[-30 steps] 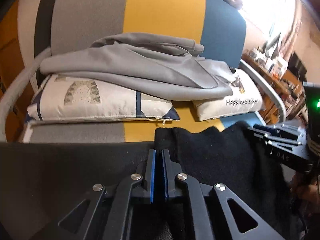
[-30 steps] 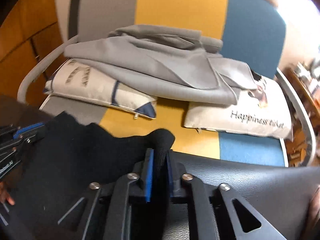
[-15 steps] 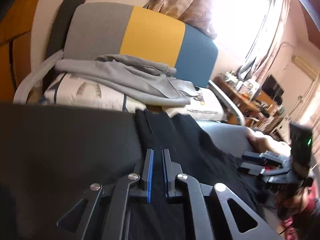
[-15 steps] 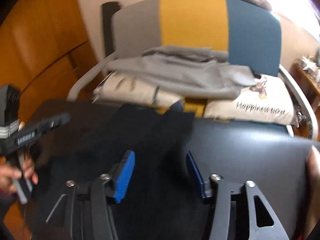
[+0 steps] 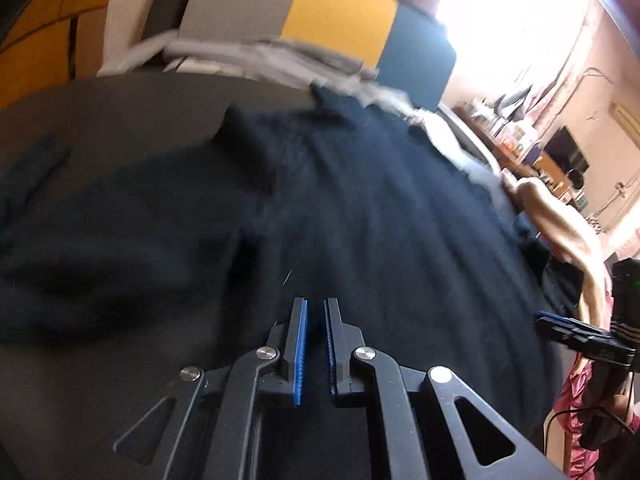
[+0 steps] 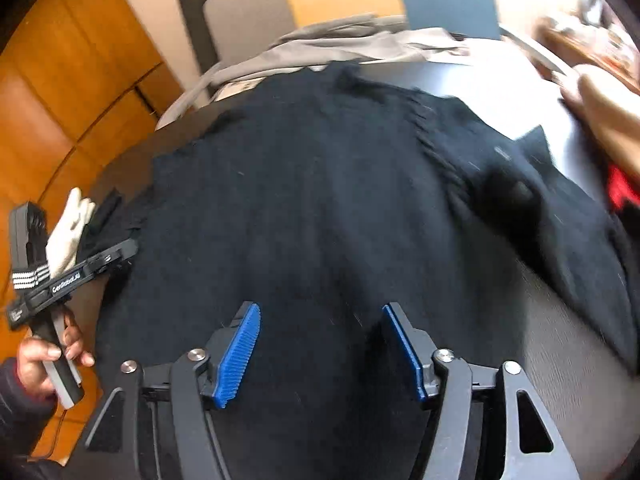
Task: Fold clothes
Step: 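Release the black sweater with both grippers and smooth it flat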
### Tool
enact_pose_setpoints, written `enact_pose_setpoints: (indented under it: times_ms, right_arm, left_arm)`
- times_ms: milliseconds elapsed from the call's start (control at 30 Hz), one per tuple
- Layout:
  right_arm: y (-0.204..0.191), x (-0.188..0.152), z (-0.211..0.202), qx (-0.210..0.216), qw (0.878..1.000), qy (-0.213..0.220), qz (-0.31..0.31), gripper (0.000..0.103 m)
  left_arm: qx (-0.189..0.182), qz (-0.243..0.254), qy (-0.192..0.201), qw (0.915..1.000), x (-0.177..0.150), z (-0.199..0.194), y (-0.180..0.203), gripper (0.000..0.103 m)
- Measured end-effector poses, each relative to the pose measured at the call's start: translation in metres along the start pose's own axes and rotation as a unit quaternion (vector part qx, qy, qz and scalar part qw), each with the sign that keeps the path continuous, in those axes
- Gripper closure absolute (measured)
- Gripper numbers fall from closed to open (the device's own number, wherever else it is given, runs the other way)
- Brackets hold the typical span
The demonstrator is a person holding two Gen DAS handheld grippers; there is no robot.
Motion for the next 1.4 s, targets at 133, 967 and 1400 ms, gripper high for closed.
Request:
enact_pose_setpoints:
  times_ms: [133,967,1400]
  right_arm:
    - [0.005,-0.013,-0.005,-0.01,1.0,0.005,0.003,0.036]
    - [0.066,-0.048,-0.084,0.023,0.982,0.123,0.144,0.031]
    - [0.032,-0.031,-0.052,0.044,0.988,0.093,0.114,0.031]
  left_arm:
    - [0.041,0.03,0.02,0.9985,-0.004,-0.003,-0.004,0.096]
    - [0.068,0.163,0.078,0.9813,-0.004,0.012,0.069,0.084]
    - [0.031,0.02,0.073,0.9966,-0.009,-0.04,-0.005,0.084]
Point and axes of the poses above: each gripper's, at about its wrist camera, not at the fingertips, and z roughly the way its jaws point, y to its right, x to its top, the point moved 7 cm from there along z, roughly the way its jaws point, and after that the axes turned 8 degrees about x, right-handed, at the moved point
